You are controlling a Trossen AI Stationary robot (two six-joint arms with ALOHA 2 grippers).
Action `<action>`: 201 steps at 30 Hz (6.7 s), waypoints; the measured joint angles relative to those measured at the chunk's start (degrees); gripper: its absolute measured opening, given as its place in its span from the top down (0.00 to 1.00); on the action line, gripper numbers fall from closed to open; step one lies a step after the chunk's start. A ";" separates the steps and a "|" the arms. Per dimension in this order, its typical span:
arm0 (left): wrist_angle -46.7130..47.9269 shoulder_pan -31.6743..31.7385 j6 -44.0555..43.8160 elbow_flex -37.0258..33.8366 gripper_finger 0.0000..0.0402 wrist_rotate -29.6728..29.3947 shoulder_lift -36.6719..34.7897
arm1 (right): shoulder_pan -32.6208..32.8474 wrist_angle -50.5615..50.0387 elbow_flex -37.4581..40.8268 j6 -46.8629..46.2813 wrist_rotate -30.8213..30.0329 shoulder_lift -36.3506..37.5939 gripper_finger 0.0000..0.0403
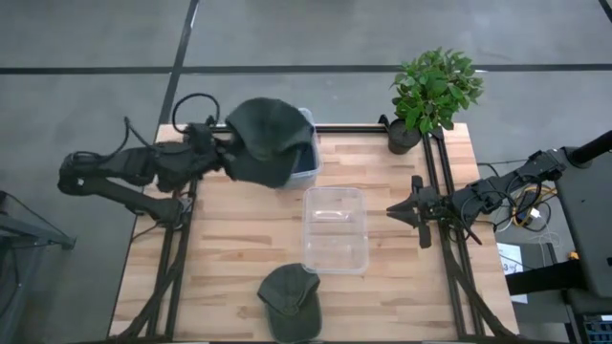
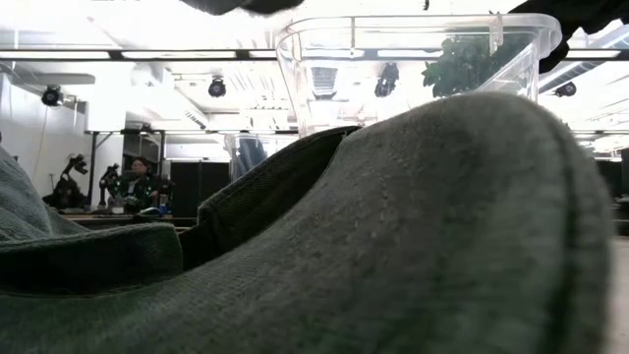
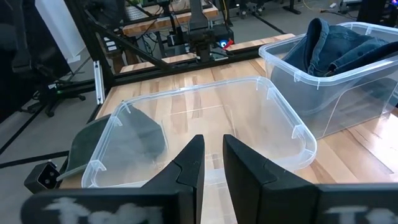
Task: Pick & Place hat
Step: Put the top black cap into the bottom transparent bin
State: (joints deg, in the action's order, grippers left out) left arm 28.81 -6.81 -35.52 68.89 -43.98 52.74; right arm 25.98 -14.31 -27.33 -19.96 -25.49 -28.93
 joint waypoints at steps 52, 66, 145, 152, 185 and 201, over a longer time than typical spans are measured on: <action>-90.26 0.02 -4.81 -26.39 0.99 -17.18 5.38 | -0.01 1.19 0.00 0.01 -0.01 0.00 0.87; -90.15 0.04 -6.99 -23.79 0.99 -23.77 6.38 | 0.00 1.60 0.00 0.01 -0.01 0.00 0.87; -36.81 -6.44 15.51 14.27 1.00 -13.53 36.84 | -0.55 -15.54 -34.32 -10.14 -21.20 -24.94 0.56; -37.80 -6.82 14.34 14.24 1.00 -13.55 36.88 | -0.52 -15.34 -34.29 -12.58 -21.19 -25.29 0.56; -38.21 -7.93 12.89 14.20 1.00 -12.02 37.43 | -4.92 -6.34 -34.27 -6.60 -19.48 -28.15 0.56; -38.12 -7.98 10.80 12.29 0.97 -10.43 37.52 | -6.64 -3.43 -34.25 -5.28 -19.51 -32.80 0.95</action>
State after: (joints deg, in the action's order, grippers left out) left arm -9.32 -14.79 -24.72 81.18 -54.42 90.26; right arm 19.33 -17.74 -61.58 -25.23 -45.00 -61.73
